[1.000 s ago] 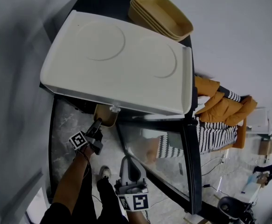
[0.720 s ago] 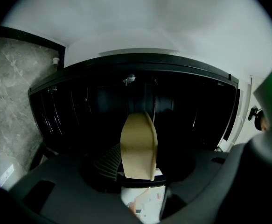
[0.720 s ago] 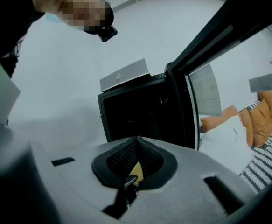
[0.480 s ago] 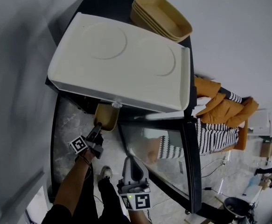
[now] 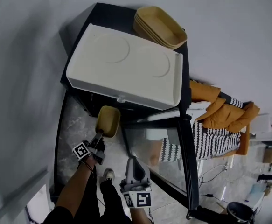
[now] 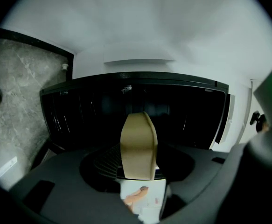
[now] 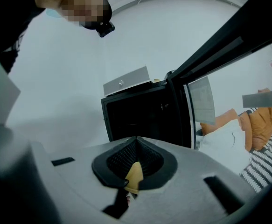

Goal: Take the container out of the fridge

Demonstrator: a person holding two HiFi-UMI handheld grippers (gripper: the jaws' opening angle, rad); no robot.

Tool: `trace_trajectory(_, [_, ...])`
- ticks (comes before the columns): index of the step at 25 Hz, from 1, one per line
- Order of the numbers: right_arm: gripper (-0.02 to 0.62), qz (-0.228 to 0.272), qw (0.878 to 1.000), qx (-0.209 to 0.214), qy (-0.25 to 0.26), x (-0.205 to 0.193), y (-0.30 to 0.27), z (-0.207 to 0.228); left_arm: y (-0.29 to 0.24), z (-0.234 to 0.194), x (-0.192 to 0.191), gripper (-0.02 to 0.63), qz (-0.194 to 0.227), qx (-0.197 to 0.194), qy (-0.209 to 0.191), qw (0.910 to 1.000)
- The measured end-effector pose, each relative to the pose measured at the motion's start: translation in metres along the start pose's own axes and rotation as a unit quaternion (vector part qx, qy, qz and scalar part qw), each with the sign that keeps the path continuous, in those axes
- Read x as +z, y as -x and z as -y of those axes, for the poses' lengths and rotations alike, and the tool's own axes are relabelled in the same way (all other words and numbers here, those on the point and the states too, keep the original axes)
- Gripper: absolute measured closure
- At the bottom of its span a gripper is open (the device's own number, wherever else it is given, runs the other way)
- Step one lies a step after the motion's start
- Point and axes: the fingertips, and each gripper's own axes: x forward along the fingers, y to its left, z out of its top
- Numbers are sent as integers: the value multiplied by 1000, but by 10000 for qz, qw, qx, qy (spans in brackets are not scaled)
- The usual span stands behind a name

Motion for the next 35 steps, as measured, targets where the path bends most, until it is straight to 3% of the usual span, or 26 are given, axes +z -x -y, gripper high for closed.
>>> trace_trajectory(6, [595,163,9998,103,12,13,16,-7,32,22,-14,393,-1,32,115,9999])
trace_trajectory(10, [595,171,9997,141,44,21,31,-10,57,35,-13,393,231,62,220,9995])
trace_trajectory(18, [595,120,9995,266,106,37,69,-17,104,83,-24,393,433,51,132,9990])
trace_trajectory(24, [595,193,9989,410,98,56,102,-21,145,126,-53,393,555,-8,186,9983])
trace_trajectory(30, [595,402,9977,553,6,76,138,-22,187,176,-93,393,388,-153,41,9991])
trace_trajectory(35, [595,497,9965,670,-35,96,163,-21,219,204,-112,393,594,-94,101,9981])
